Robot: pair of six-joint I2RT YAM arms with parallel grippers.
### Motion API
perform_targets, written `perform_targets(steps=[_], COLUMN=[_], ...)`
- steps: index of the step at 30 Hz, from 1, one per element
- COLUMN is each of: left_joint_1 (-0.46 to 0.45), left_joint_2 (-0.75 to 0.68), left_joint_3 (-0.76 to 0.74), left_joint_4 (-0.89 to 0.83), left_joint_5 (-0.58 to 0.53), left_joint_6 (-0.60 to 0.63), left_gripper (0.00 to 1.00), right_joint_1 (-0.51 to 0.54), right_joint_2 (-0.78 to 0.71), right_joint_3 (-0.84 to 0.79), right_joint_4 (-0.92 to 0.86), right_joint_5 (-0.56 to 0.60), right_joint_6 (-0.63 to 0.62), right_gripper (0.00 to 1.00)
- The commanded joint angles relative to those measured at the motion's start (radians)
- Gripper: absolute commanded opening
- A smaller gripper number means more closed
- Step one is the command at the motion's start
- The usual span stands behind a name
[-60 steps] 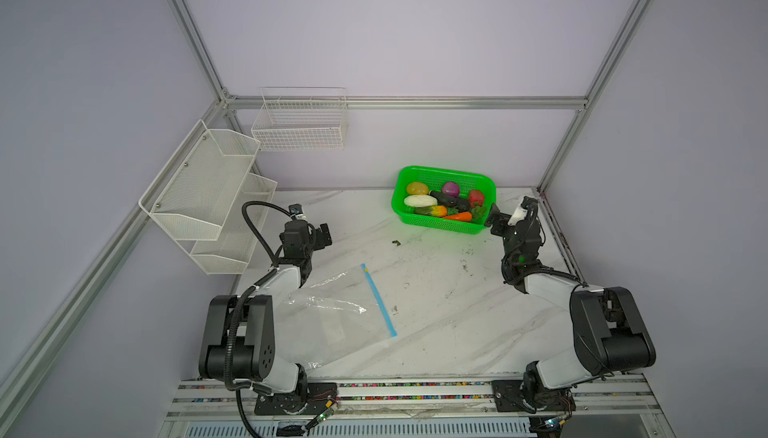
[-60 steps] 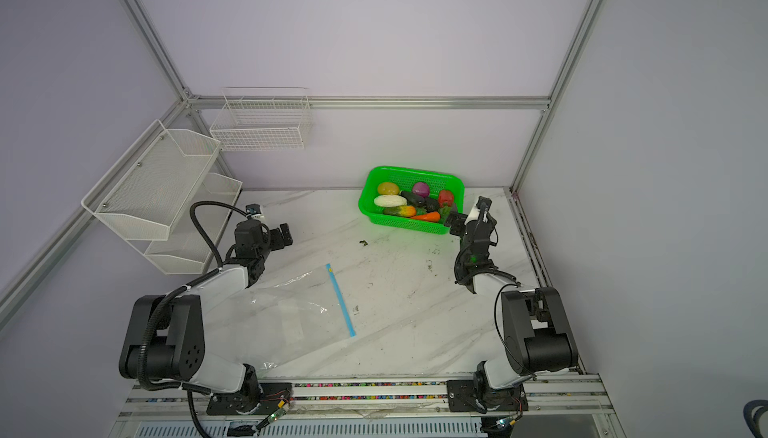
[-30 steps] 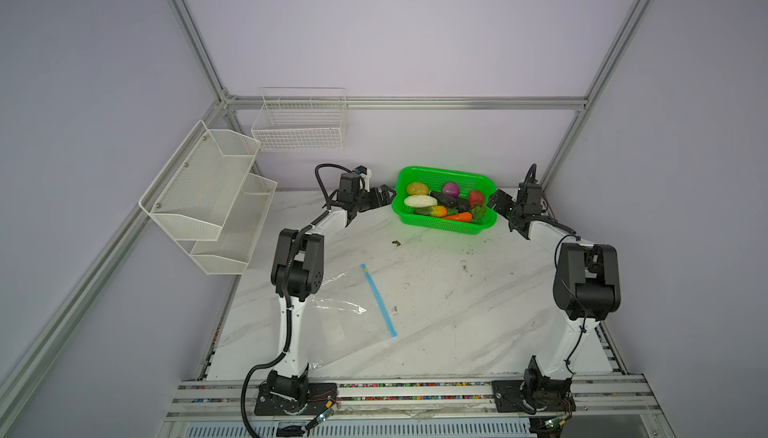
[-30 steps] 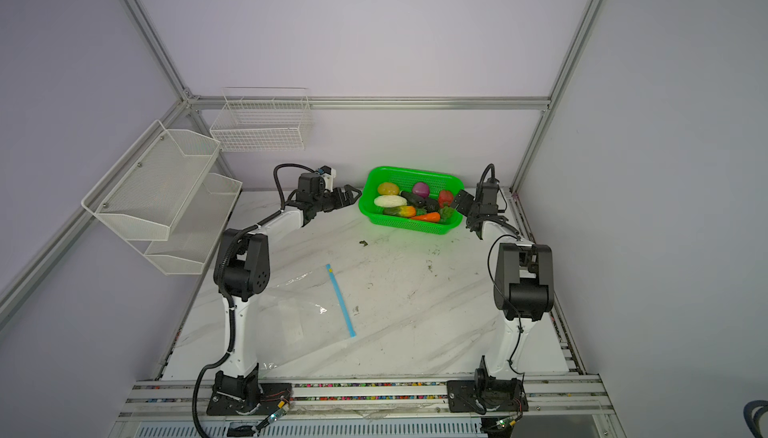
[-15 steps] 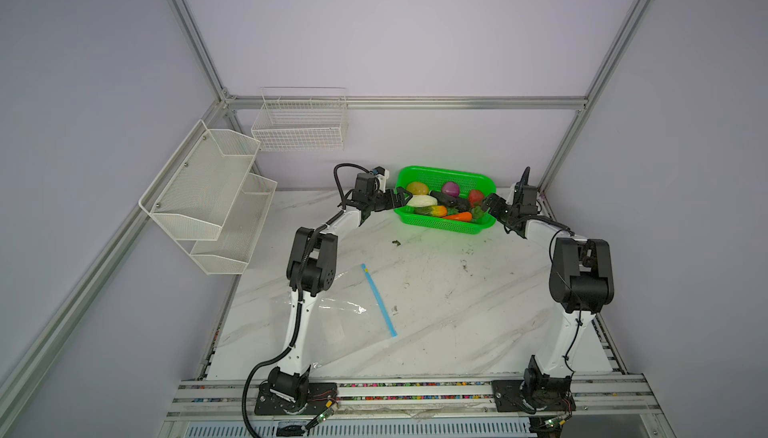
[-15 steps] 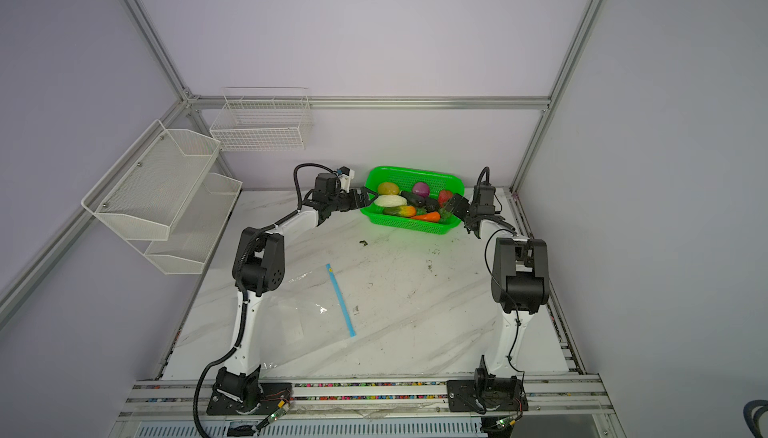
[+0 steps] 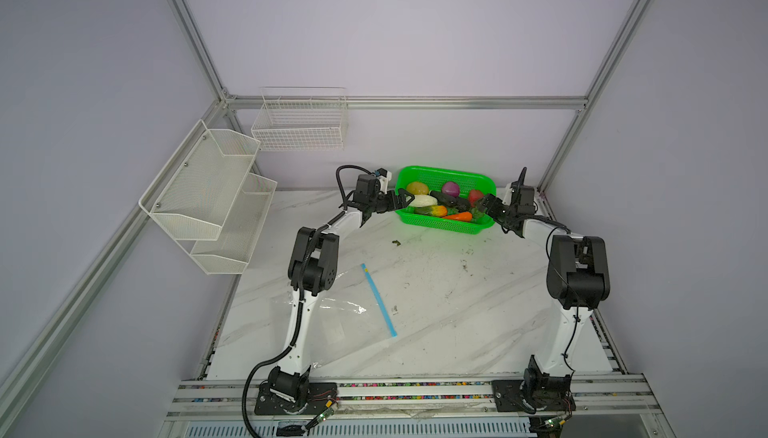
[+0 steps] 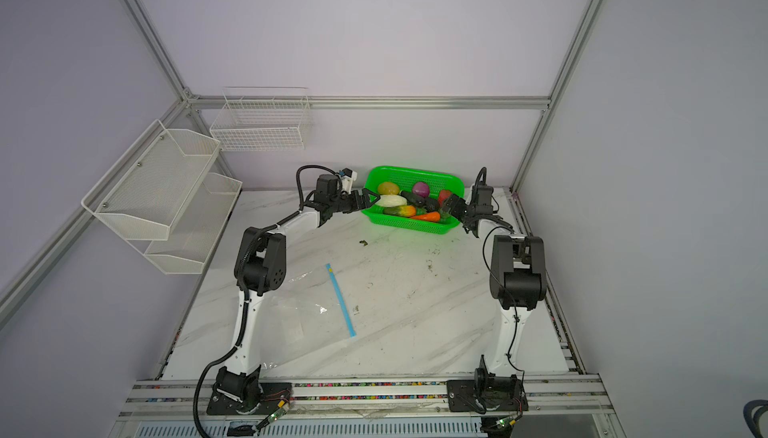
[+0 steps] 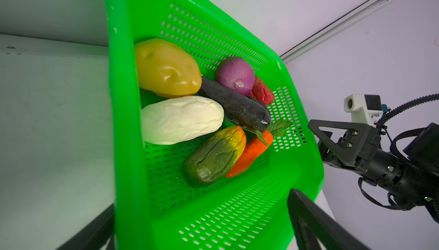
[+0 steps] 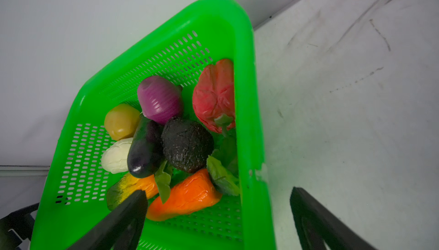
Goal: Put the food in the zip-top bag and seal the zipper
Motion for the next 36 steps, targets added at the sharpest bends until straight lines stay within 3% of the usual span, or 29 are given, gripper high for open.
perform_targets(steps=[1,14,26,36], left_joint_1=[-0.005,-0.028,-0.043,-0.065], left_joint_2=[-0.059,-0.147,-0.312,-0.398], left_joint_3=[0.047,-0.045,-0.318,-0.448], left_joint_4=[0.068,0.125,0.213,0.228], left_joint_5=[0.043,0.071,0.037,0.006], left_joint_6=[-0.013,-0.036,-0.068,-0.069], left_gripper=[0.95,0.9,0.89,0.89], right_joint_1=[0.007,0.008,0.008,0.021], right_joint_2=[0.005,0.006,-0.02,-0.079], right_joint_3=[0.042,0.069,0.072,0.007], right_joint_4=[0.016,0.02,0.023,0.019], right_joint_5=[-0.009,-0.034,-0.095,-0.113], right_joint_6=[-0.014,-0.022,-0.029,-0.028], right_gripper=[0.97,0.97,0.95,0.93])
